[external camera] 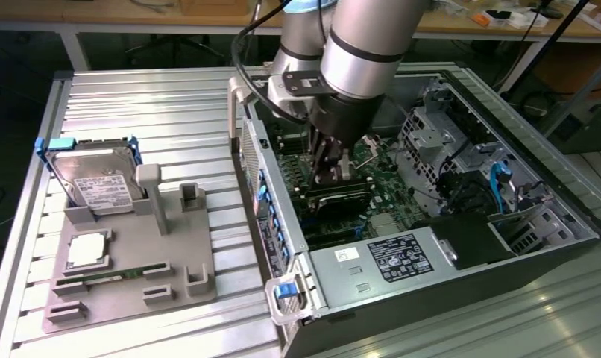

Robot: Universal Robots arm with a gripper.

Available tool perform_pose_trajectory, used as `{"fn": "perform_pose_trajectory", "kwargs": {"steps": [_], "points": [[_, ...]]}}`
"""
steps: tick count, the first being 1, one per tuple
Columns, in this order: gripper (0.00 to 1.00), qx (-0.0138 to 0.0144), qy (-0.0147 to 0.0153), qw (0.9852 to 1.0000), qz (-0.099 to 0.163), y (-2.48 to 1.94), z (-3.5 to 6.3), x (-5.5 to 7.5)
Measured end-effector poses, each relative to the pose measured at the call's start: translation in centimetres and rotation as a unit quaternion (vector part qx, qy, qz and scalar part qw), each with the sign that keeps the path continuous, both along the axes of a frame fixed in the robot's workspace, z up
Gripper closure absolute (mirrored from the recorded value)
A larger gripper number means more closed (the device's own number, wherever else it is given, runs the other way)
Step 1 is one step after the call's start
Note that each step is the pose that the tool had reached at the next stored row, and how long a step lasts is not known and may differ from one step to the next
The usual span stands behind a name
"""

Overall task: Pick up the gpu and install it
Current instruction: 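Press down on the gpu until it lock into place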

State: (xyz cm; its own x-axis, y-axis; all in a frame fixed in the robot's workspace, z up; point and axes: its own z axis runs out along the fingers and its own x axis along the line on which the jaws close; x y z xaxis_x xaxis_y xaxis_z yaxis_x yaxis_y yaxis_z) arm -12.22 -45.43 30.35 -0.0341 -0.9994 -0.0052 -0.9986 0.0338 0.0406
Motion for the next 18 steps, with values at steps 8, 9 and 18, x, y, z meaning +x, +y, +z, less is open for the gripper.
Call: {"fn": "perform_pose_trajectory", "kwargs": {"steps": [8,9,18], "points": [[0.89,0.003,0.0062,1.0,0.0,0.0,0.18,-2.2],[0.89,0.0039,0.007,1.0,0.0,0.0,0.3,-2.5],[0.89,0.0068,0.0085,0.9999,0.0,0.0,0.93,-3.7]]}}
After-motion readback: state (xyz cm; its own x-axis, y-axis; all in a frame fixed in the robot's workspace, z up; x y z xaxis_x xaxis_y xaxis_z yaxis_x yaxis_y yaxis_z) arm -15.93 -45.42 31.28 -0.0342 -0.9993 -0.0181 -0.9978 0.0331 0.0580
